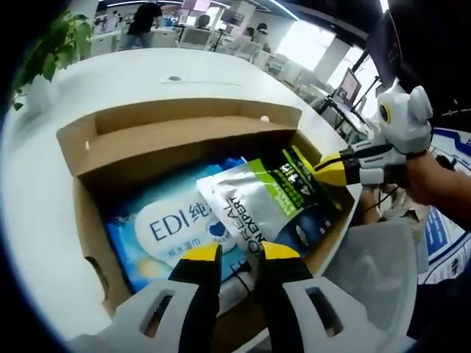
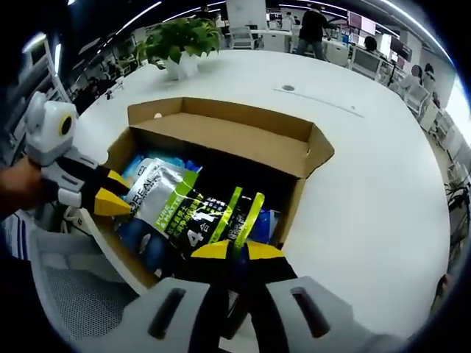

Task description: Operate the shoe box by opening the lid, removing the specified soft item, and placing it in the target area until the item is outside and the box remains undamaged.

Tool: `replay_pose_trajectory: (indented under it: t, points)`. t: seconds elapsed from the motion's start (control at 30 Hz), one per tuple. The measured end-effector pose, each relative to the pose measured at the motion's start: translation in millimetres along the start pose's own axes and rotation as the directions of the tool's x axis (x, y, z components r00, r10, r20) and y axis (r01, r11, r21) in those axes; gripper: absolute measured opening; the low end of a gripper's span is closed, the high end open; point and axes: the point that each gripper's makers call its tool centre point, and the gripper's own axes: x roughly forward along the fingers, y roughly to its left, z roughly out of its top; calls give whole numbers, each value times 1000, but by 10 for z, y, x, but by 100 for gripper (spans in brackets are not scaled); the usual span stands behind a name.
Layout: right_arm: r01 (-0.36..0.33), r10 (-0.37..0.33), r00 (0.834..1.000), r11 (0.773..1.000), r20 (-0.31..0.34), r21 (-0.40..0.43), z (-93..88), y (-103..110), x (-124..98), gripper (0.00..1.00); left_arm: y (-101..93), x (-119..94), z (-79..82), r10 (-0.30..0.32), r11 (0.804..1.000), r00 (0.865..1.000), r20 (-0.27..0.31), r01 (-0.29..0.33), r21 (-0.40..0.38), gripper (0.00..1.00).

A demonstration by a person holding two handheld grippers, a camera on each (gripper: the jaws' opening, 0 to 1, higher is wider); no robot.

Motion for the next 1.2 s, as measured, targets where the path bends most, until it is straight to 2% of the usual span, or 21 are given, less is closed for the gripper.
replay_pose_trajectory:
  t: [0.27,0.37,0.4,0.53,0.63,0.7,0.83,0.93,1.2]
  points:
    - [-16,16,1000,1000,16,27,10,6,7,4,-21,47,-13,-18,1000,1000,-3,18,-18,15]
    - [-25,23,999,997,27,66,23,-1,13,4,-45,61,-2,-27,999,1000,-7,26,-20,11]
    - [-49,45,998,995,38,92,33,35,17,3,-64,70,-3,-34,999,999,-12,33,-19,10]
    - [-54,49,997,992,51,113,35,19,10,3,-85,85,-9,-41,999,999,-18,40,-15,8]
    - [-58,51,997,990,58,132,43,19,-2,2,-137,103,15,-77,996,997,0,77,-45,6]
    - [-66,57,996,986,61,151,40,29,-7,1,-128,111,2,-77,995,997,-1,77,-66,6]
    - [-74,66,996,987,61,140,-10,64,-2,0,-163,124,-2,-79,995,997,-8,78,-55,5]
    - [-70,64,996,991,56,118,-26,74,-8,0,-185,129,-37,-72,997,997,-33,72,-6,0]
    - [-69,61,996,992,68,109,-37,68,-67,0,-227,62,39,-66,997,998,-16,67,38,0]
